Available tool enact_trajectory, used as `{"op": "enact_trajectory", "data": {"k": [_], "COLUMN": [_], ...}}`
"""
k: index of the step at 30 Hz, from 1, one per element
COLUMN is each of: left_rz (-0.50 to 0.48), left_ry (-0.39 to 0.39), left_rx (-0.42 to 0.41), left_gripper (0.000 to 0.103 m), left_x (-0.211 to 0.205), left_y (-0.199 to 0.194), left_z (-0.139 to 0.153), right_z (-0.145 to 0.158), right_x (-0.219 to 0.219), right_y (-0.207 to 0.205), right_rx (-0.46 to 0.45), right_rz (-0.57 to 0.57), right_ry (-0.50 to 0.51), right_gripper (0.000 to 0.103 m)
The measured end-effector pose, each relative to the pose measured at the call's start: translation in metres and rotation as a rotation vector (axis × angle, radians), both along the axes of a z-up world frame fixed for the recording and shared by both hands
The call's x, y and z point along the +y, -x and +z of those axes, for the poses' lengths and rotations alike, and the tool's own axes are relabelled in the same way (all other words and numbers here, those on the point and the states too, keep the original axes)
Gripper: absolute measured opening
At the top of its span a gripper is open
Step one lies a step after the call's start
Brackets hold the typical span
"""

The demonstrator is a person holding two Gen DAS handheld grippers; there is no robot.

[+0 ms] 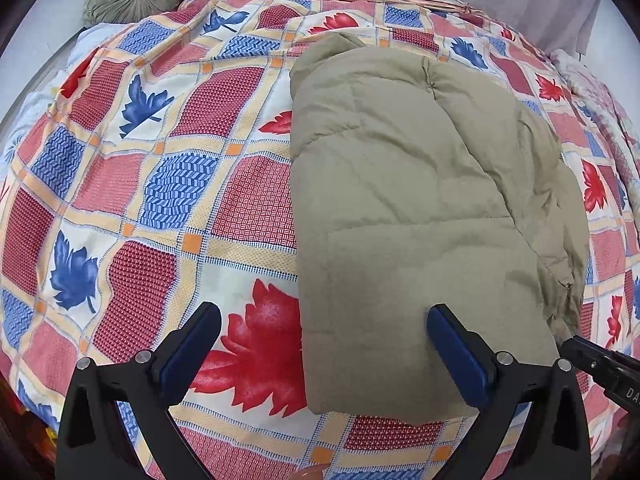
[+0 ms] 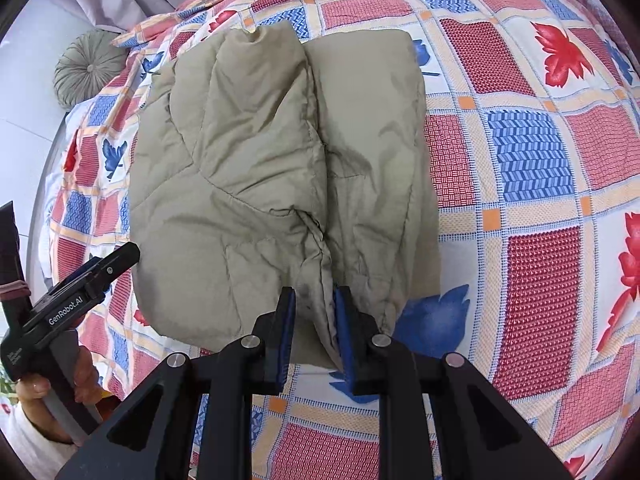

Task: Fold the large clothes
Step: 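Open both tools and pull them back from the folded jacket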

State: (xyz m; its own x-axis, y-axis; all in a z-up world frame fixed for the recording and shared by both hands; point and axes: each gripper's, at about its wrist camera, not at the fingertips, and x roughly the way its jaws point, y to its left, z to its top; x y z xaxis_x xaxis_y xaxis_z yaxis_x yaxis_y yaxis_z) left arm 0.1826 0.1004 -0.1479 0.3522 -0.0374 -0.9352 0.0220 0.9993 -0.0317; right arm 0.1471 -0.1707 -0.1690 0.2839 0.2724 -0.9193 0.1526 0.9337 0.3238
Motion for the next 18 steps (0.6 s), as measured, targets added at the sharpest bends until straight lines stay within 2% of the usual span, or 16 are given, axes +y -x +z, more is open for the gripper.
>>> {"op": "enact_trajectory", "data": {"k": [7, 10, 11, 12, 14, 18], "left_rz": [-0.013, -0.036, -0.047, -0.061, -0.084, -0.102], "left_ry": [0.017, -0.029, -0.039, -0.039, -0.023, -0.021], "left_rx": [0.060, 0.058, 0.052, 0.049, 0.057, 0.041], "left_gripper": [0.103, 0.103, 0.103, 0.103, 0.103, 0.103], "left_x": [-0.001, -0.004, -0.005, -0.005, -0.004, -0.001], "left_y": [0.015, 0.028, 0.032, 0.037, 0.046, 0.068], "left_z": [0.003, 0.011, 0.015, 0.019, 0.028, 0.054], "right_z": [0.007, 0.014, 0.016, 0.018, 0.023, 0.036], "right_x": [-0.002, 0.000, -0.001, -0.001, 0.001, 0.006], "right_y": [0.012, 0.018, 0.021, 0.023, 0.029, 0.044], "right_rx": [0.013, 0.016, 0.016, 0.017, 0.024, 0.030], "right_rz": [-0.011, -0.014, -0.014, -0.015, -0.018, -0.010], "right_ry": [-0.001, 0.003, 0.006, 0.011, 0.026, 0.037], "right_gripper": [0.023, 0.023, 0.027, 0.037, 0.045, 0.047]}}
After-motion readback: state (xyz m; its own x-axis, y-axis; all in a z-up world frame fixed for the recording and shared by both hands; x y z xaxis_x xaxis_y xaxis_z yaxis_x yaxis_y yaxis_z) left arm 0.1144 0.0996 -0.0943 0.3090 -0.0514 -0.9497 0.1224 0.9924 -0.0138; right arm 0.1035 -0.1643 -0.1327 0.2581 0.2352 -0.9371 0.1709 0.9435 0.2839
